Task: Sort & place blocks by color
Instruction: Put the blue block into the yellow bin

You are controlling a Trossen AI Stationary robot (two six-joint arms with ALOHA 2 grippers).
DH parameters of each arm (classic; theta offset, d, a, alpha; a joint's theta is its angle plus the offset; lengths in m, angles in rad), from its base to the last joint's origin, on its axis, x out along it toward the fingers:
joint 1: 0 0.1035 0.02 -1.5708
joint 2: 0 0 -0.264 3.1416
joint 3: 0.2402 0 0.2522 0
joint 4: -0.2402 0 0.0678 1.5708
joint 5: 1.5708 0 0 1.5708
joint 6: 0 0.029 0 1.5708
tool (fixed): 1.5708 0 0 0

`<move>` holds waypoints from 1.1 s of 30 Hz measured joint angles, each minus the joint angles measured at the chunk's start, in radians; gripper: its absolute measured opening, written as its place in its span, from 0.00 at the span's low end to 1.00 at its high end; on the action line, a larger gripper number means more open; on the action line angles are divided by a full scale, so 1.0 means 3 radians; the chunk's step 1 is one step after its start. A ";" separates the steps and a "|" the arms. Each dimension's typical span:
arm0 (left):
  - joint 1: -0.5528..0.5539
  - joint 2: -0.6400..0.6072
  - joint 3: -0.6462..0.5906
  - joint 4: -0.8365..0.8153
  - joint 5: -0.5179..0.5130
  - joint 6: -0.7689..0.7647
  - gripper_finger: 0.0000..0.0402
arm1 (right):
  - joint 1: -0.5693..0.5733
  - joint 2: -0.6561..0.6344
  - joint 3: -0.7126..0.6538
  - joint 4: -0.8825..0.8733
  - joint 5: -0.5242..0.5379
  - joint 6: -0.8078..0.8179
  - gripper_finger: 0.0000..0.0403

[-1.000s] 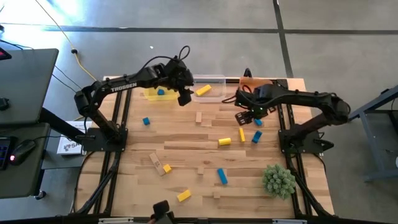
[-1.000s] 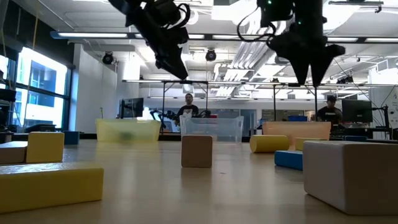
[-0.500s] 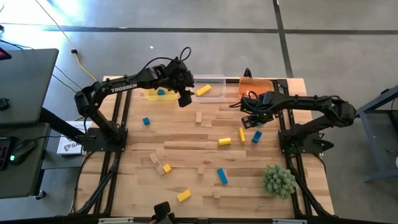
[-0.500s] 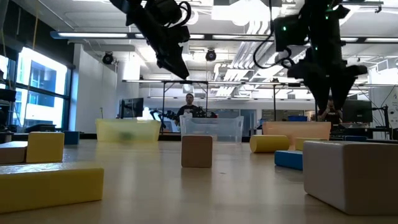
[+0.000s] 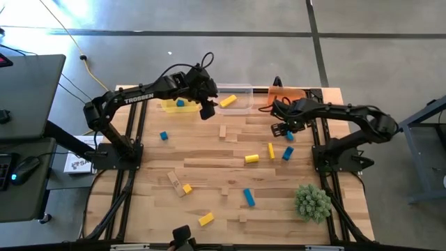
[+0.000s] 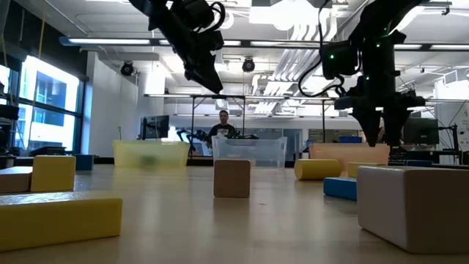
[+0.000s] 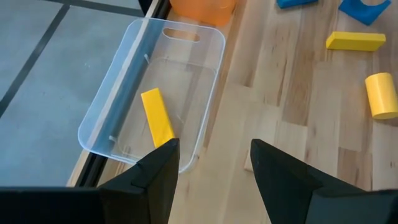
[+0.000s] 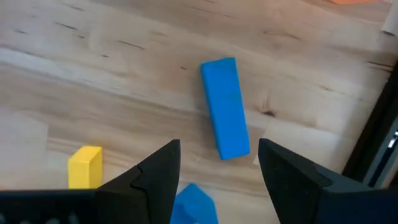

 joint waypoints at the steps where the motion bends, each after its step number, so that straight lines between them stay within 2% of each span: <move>1: 0.0000 0.0000 0.0000 0.0007 -0.0002 0.0000 0.46 | -0.0017 0.0039 0.0000 0.0013 -0.0007 -0.0031 0.51; 16: 0.0003 0.0000 0.0000 0.0026 -0.0013 -0.0002 0.46 | -0.0075 0.0909 0.0000 0.0032 0.0003 -0.0270 0.51; 26: 0.0001 0.0001 0.0000 0.0026 -0.0013 -0.0002 0.46 | -0.0355 0.1020 0.0010 0.0108 -0.0219 -0.0605 0.51; 33: 0.0001 0.0001 0.0000 0.0025 -0.0013 -0.0002 0.46 | -0.0571 0.1014 -0.0115 0.0231 -0.0501 -0.0685 0.41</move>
